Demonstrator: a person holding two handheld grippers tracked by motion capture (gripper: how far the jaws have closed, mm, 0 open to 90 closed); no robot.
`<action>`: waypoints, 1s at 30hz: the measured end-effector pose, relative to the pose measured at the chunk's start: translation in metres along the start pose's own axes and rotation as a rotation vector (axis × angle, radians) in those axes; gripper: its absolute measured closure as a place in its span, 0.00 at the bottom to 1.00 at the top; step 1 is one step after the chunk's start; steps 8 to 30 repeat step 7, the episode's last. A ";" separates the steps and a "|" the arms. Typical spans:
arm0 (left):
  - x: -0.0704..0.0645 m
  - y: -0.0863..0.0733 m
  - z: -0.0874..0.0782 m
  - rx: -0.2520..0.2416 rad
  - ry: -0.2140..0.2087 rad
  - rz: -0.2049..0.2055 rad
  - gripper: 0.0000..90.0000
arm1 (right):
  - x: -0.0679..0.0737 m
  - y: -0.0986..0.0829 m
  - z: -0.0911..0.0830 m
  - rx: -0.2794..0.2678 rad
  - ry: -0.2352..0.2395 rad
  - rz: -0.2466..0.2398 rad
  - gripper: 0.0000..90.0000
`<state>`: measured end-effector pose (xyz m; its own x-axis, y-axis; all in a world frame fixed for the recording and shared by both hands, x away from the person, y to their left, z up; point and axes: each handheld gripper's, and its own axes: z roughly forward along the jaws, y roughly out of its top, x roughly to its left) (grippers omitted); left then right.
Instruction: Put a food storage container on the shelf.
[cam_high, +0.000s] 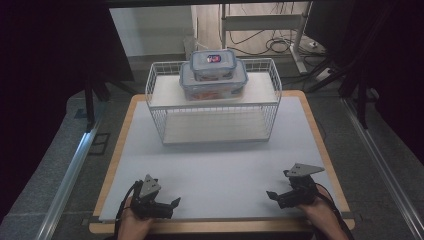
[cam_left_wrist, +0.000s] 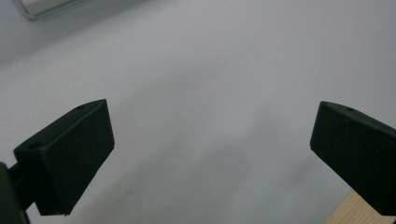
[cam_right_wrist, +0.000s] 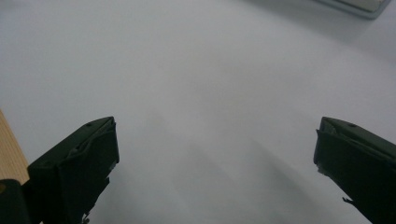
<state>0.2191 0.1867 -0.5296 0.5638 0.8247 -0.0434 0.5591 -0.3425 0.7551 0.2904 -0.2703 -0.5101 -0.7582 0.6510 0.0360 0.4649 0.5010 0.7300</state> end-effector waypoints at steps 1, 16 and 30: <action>0.000 0.000 0.000 0.000 -0.001 -0.002 0.00 | 0.000 -0.001 0.001 0.011 0.001 0.002 0.00; 0.002 0.000 0.000 -0.009 -0.006 -0.015 0.00 | 0.000 -0.001 0.002 0.016 -0.004 -0.001 0.00; 0.002 0.000 0.000 -0.009 -0.006 -0.015 0.00 | 0.000 -0.001 0.002 0.016 -0.004 -0.001 0.00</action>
